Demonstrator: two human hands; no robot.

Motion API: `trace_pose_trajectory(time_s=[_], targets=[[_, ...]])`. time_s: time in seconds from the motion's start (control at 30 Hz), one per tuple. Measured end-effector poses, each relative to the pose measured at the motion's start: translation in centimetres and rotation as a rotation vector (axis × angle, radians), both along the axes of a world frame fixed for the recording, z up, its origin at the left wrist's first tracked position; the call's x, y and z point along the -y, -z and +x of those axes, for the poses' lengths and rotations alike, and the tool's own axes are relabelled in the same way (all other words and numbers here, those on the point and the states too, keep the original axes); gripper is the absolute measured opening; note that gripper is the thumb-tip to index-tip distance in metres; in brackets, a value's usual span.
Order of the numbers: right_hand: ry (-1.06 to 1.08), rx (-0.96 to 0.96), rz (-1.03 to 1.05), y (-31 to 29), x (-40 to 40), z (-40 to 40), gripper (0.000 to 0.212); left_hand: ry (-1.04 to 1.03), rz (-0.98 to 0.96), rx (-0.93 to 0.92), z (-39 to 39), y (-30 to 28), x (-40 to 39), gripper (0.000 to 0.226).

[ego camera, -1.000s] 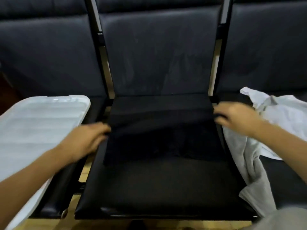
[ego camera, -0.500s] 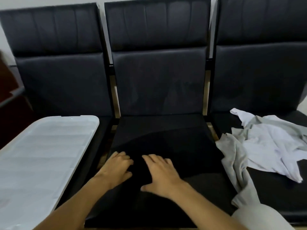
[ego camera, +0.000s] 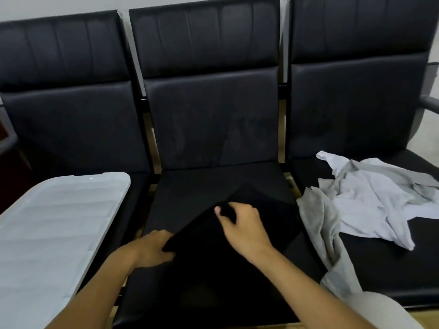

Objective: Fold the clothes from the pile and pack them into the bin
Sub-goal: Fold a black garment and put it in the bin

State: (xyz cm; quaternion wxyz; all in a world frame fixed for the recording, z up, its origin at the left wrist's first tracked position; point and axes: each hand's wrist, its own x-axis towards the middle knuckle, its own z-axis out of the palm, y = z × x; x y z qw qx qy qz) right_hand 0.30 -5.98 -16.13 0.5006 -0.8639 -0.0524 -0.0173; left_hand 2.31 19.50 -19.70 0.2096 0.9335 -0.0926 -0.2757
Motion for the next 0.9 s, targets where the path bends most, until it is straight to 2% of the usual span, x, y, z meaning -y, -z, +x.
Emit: trace_pose_trajectory(time_s=[0.03,0.1,0.17,0.2,0.23,0.3,0.37,0.4,0.47,0.5,0.6,0.67,0.73,0.77,0.87,0.9], targets=[[0.055,0.014,0.024,-0.1,1.3,0.5,0.02,-0.054,0.033,0.076,1.0,-0.1,0.1,0.009],[0.185,0.037,0.058,-0.2,4.1,1.8,0.021,-0.181,0.008,0.406,3.5,-0.5,1.3,0.025],[0.293,0.007,0.099,-0.1,6.8,3.3,0.022,-0.389,-0.256,0.618,5.8,-1.1,4.2,0.027],[0.321,-0.025,0.104,0.1,8.1,4.0,0.02,-0.482,-0.4,0.619,6.7,-1.4,5.9,0.024],[0.347,-0.072,0.072,0.5,9.6,4.7,0.02,-0.533,-0.5,0.591,7.6,-1.2,7.5,0.02],[0.364,-0.221,-0.136,2.3,12.7,6.1,0.038,-0.511,-0.455,0.44,8.9,0.3,10.1,0.008],[0.321,-0.347,-0.399,4.4,15.4,6.7,0.055,-0.399,-0.273,0.201,9.0,2.4,11.8,0.045],[0.303,-0.374,-0.471,5.2,16.0,6.8,0.055,-0.331,-0.155,0.11,8.6,3.2,12.3,0.063],[0.267,-0.412,-0.47,6.2,16.1,6.8,0.055,-0.239,0.024,0.077,8.5,4.5,12.9,0.079],[0.235,-0.413,-0.479,6.6,15.8,6.8,0.059,-0.252,0.028,0.069,8.7,4.9,13.0,0.081],[0.123,-0.377,-0.689,7.4,14.7,6.7,0.075,-0.38,-0.109,-0.038,8.7,4.7,13.1,0.078],[0.087,-0.365,-0.761,7.5,14.0,6.7,0.077,-0.453,-0.214,-0.12,8.3,4.0,12.6,0.066],[0.073,-0.437,-0.65,7.2,13.4,6.8,0.076,-0.512,-0.347,-0.193,7.9,3.1,11.9,0.042],[0.06,-0.5,-0.558,6.9,13.1,6.8,0.076,-0.544,-0.435,-0.231,7.6,2.5,11.5,0.04],[0.051,-0.585,-0.332,5.8,11.6,6.6,0.077,-0.676,-0.733,-0.332,6.4,0.6,9.3,0.075],[0.047,-0.588,-0.237,5.2,10.9,6.5,0.077,-0.719,-0.822,-0.339,5.8,-0.2,8.6,0.077]])
